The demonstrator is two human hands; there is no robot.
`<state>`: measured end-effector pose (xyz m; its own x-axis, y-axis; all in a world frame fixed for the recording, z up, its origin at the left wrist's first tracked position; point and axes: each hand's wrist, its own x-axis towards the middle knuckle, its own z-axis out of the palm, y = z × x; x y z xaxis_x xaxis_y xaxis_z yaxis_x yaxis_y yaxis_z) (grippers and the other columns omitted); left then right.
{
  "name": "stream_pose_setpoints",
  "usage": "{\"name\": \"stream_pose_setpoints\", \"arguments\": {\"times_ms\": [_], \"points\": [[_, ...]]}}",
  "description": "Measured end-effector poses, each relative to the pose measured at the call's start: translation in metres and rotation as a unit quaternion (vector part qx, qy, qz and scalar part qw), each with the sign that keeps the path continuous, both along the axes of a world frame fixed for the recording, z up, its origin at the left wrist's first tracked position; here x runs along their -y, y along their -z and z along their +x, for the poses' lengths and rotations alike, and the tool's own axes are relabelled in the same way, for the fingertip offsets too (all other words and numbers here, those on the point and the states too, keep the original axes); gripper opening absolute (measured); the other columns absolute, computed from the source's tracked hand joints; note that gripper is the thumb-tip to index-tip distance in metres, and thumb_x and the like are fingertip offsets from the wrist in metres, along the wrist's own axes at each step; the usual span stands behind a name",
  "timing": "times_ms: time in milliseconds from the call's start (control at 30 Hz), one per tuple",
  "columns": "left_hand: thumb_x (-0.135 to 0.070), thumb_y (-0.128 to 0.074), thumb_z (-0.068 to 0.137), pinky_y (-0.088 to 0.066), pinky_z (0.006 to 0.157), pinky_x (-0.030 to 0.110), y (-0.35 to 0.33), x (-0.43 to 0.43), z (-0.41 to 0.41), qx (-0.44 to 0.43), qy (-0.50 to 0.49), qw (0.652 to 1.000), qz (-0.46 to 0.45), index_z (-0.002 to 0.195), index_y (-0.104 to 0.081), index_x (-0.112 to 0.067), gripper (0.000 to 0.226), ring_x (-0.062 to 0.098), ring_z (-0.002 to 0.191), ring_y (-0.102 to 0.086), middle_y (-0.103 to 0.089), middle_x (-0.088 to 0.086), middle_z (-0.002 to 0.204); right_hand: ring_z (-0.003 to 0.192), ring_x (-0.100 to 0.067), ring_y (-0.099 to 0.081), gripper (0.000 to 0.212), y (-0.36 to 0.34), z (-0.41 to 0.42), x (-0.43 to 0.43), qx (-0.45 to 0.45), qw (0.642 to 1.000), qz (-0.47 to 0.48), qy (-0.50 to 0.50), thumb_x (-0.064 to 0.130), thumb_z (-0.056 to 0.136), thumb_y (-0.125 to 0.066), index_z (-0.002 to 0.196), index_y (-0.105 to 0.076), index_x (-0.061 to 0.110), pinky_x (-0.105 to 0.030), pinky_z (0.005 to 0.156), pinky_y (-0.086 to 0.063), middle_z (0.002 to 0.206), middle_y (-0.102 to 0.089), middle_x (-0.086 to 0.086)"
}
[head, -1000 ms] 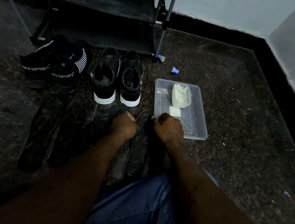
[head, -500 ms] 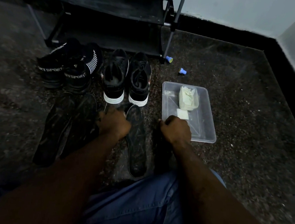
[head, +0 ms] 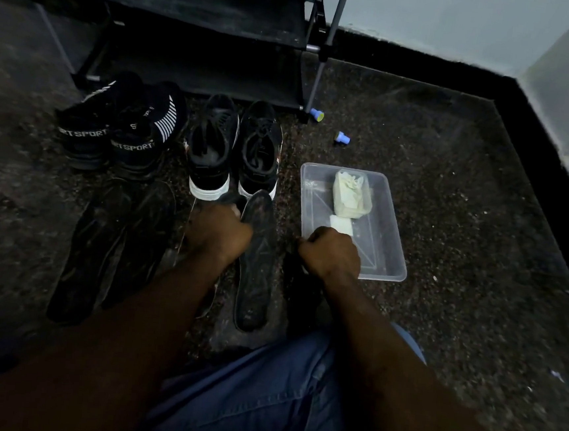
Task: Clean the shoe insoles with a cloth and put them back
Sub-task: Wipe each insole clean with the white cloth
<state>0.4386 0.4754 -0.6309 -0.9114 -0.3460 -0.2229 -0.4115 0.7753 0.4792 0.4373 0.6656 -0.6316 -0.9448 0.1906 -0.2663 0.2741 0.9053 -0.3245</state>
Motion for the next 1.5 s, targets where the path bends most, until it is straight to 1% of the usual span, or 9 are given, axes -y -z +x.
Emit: {"name": "stream_pose_setpoints", "arguments": {"times_ms": [200, 333, 533, 667, 867, 1033, 1167, 1367, 1500], "points": [[-0.018, -0.065, 0.082, -0.043, 0.058, 0.031, -0.007, -0.015, -0.014, -0.016, -0.160, 0.895, 0.416, 0.077, -0.063, -0.008, 0.011, 0.025, 0.066, -0.054, -0.058, 0.011, 0.070, 0.091, -0.033, -0.069, 0.053, 0.000, -0.010, -0.004, -0.090, 0.995, 0.001, 0.045, 0.067, 0.090, -0.052, 0.089, -0.072, 0.019, -0.038, 0.080, -0.056, 0.093, -0.072, -0.009], [-0.020, -0.060, 0.076, -0.056, 0.074, 0.041, -0.009, -0.019, -0.021, 0.049, -0.196, 0.799, 0.567, 0.096, -0.077, -0.005, 0.031, 0.032, 0.078, -0.069, -0.075, 0.019, 0.093, 0.085, -0.031, -0.070, 0.029, -0.001, -0.035, -0.015, -0.198, 0.977, -0.036, 0.072, 0.046, 0.095, -0.056, 0.093, -0.070, 0.021, -0.037, 0.074, -0.057, 0.088, -0.074, -0.006], [-0.022, -0.053, 0.090, -0.057, 0.080, 0.039, -0.007, -0.011, -0.029, 0.097, -0.183, 0.741, 0.639, 0.106, -0.075, -0.003, 0.033, 0.031, 0.080, -0.070, -0.075, 0.018, 0.097, 0.085, -0.029, -0.070, 0.023, 0.005, -0.076, -0.046, -0.238, 0.968, -0.022, 0.073, 0.025, 0.096, -0.053, 0.098, -0.074, 0.018, -0.040, 0.076, -0.059, 0.092, -0.076, -0.006], [-0.020, -0.044, 0.089, -0.055, 0.092, 0.047, -0.008, -0.001, -0.034, 0.105, -0.166, 0.702, 0.685, 0.118, -0.070, 0.003, 0.046, 0.044, 0.114, -0.065, -0.069, 0.028, 0.121, 0.092, -0.034, -0.068, 0.024, 0.011, -0.104, -0.062, -0.144, 0.984, 0.103, -0.016, 0.025, 0.094, -0.055, 0.099, -0.075, 0.014, -0.035, 0.083, -0.051, 0.093, -0.075, -0.012], [-0.018, -0.033, 0.089, -0.049, 0.106, 0.053, -0.007, -0.008, -0.044, 0.101, -0.144, 0.683, 0.709, 0.129, -0.061, 0.009, 0.056, 0.046, 0.122, -0.063, -0.067, 0.029, 0.125, 0.119, -0.033, -0.059, 0.024, 0.005, -0.130, -0.060, -0.028, 0.985, 0.168, -0.012, 0.029, 0.093, -0.060, 0.111, -0.069, 0.016, -0.049, 0.108, -0.041, 0.121, -0.067, -0.013], [-0.016, -0.035, 0.078, -0.058, 0.093, 0.054, -0.009, -0.017, -0.043, 0.091, -0.120, 0.637, 0.756, 0.124, -0.063, 0.009, 0.060, 0.043, 0.100, -0.071, -0.070, 0.028, 0.113, 0.110, -0.029, -0.062, 0.017, 0.008, -0.131, -0.057, -0.046, 0.981, 0.187, -0.007, 0.023, 0.090, -0.061, 0.101, -0.072, 0.018, -0.047, 0.104, -0.042, 0.110, -0.070, -0.009], [-0.019, -0.029, 0.089, -0.057, 0.092, 0.056, -0.006, -0.018, -0.040, 0.100, -0.127, 0.614, 0.773, 0.129, -0.061, 0.007, 0.057, 0.047, 0.113, -0.068, -0.067, 0.030, 0.126, 0.097, -0.030, -0.065, 0.019, 0.008, -0.125, -0.062, -0.083, 0.981, 0.175, -0.016, 0.026, 0.095, -0.053, 0.094, -0.070, 0.017, -0.041, 0.090, -0.048, 0.100, -0.071, -0.008], [-0.030, -0.028, 0.095, -0.049, 0.100, 0.056, 0.000, -0.013, -0.037, 0.118, -0.139, 0.573, 0.799, 0.138, -0.056, 0.000, 0.059, 0.048, 0.124, -0.062, -0.064, 0.030, 0.132, 0.076, -0.026, -0.065, 0.025, 0.002, -0.113, -0.074, -0.253, 0.951, -0.105, 0.142, 0.029, 0.091, -0.055, 0.082, -0.070, 0.011, -0.034, 0.071, -0.050, 0.077, -0.069, -0.006], [-0.032, -0.031, 0.094, -0.041, 0.110, 0.064, -0.003, -0.011, -0.034, 0.115, -0.141, 0.557, 0.810, 0.141, -0.055, 0.000, 0.061, 0.044, 0.127, -0.061, -0.065, 0.029, 0.130, 0.076, -0.018, -0.055, 0.016, -0.015, -0.102, -0.058, -0.227, 0.800, -0.493, 0.257, 0.019, 0.083, -0.059, 0.067, -0.063, 0.020, -0.034, 0.067, -0.043, 0.071, -0.061, 0.004]]}}
